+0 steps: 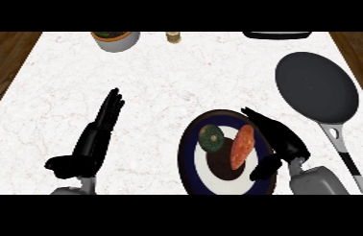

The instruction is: Pick the sweet potato from the plate and place it in the pan

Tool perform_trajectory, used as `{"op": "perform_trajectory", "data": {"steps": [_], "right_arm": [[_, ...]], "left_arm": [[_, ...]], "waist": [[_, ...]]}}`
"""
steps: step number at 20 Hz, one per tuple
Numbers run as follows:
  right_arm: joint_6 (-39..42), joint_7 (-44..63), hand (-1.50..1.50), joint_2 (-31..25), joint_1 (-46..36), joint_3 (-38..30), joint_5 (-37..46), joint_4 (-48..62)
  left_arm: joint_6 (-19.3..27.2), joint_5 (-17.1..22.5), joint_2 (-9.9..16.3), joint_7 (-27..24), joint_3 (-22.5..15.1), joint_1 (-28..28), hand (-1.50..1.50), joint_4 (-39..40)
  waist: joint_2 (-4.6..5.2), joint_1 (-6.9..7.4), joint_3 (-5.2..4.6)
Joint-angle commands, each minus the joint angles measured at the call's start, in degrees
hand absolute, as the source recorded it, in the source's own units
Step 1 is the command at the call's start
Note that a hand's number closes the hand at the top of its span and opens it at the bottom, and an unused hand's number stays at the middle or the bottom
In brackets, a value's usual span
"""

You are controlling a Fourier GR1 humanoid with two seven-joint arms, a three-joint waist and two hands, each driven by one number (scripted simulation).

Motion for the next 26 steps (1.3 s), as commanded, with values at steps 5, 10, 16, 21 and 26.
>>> {"op": "perform_trajectory", "data": {"steps": [5,10,16,21,26], "right_arm": [[-0.05,-3.91,-1.50,5.41,-2.49,-3.37,4.94,8.63],[-0.71,-3.52,-1.50,8.11,-5.37,-3.77,8.09,15.36],[-1.37,-9.56,1.50,7.35,-7.44,0.92,13.39,19.41],[-3.58,-12.59,1.50,7.39,-10.47,-0.46,15.67,25.11],[-9.23,-12.89,1.50,7.27,-5.53,-1.45,18.78,18.01]], "left_arm": [[-2.38,-0.14,-0.46,-0.40,3.25,-0.34,0.00,0.46],[0.74,-3.51,-3.83,2.05,0.09,-0.27,0.00,-1.39],[-2.53,-0.89,-1.51,0.29,4.42,-4.12,0.00,3.40],[-2.87,-1.74,-2.70,-2.11,1.83,1.19,0.00,1.39],[-1.65,-2.96,-3.52,1.16,1.66,0.04,0.00,-1.40]], "waist": [[0.01,0.05,0.00],[0.01,0.08,0.01],[0.06,0.12,0.00],[0.07,0.46,0.01],[-0.04,0.00,0.01]]}}
